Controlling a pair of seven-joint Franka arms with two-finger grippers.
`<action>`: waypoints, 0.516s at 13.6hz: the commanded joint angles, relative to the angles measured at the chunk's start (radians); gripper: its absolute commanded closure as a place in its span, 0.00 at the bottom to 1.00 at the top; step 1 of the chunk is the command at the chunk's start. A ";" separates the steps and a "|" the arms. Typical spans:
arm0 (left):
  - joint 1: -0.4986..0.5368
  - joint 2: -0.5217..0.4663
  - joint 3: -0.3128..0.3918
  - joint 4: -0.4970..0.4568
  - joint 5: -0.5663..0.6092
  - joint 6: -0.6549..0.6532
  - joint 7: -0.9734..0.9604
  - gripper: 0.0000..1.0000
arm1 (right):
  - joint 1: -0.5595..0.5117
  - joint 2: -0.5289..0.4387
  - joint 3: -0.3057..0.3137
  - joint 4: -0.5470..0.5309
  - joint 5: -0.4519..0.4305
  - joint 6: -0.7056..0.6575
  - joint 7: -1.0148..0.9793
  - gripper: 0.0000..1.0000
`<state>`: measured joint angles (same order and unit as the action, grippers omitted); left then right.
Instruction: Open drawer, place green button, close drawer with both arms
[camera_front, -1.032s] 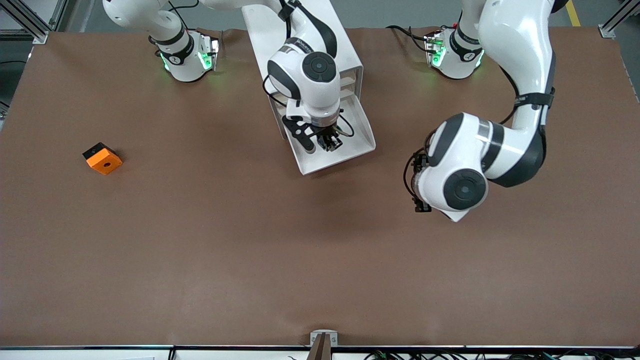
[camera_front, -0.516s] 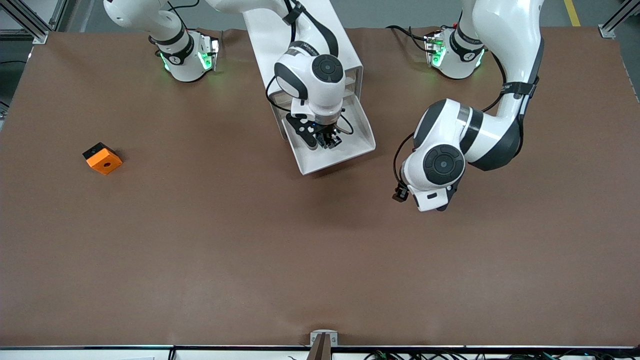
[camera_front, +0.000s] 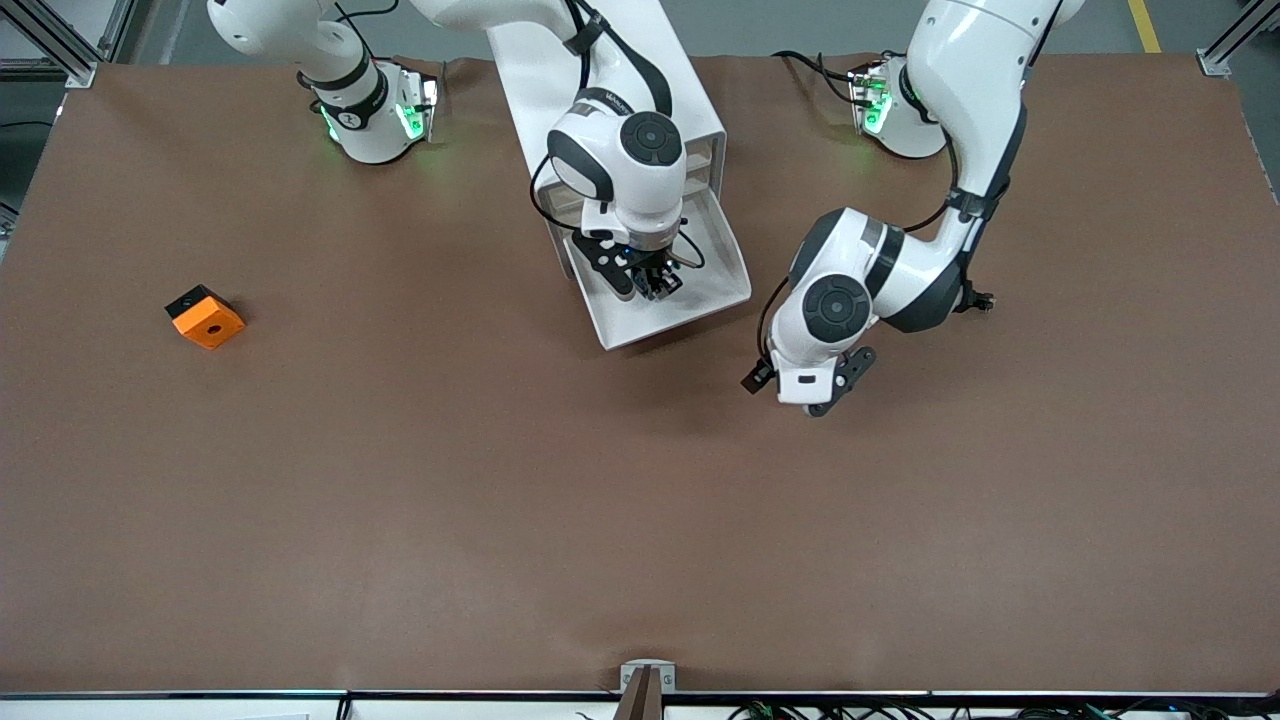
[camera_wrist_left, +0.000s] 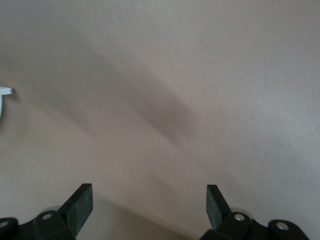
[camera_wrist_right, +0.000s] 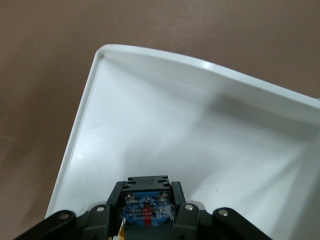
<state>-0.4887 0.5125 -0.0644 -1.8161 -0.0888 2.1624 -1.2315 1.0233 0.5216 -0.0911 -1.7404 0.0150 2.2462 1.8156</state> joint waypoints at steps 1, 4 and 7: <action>-0.022 0.000 0.000 -0.014 0.024 0.040 0.076 0.00 | 0.030 -0.008 -0.012 -0.016 -0.017 0.007 0.024 1.00; -0.030 0.011 -0.003 -0.012 0.026 0.060 0.109 0.00 | 0.040 -0.008 -0.012 -0.016 -0.017 0.001 0.033 1.00; -0.028 0.021 -0.031 -0.014 0.024 0.100 0.119 0.00 | 0.044 -0.008 -0.012 -0.014 -0.015 0.001 0.034 1.00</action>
<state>-0.5156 0.5326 -0.0820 -1.8194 -0.0878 2.2271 -1.1187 1.0504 0.5228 -0.0911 -1.7477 0.0149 2.2461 1.8203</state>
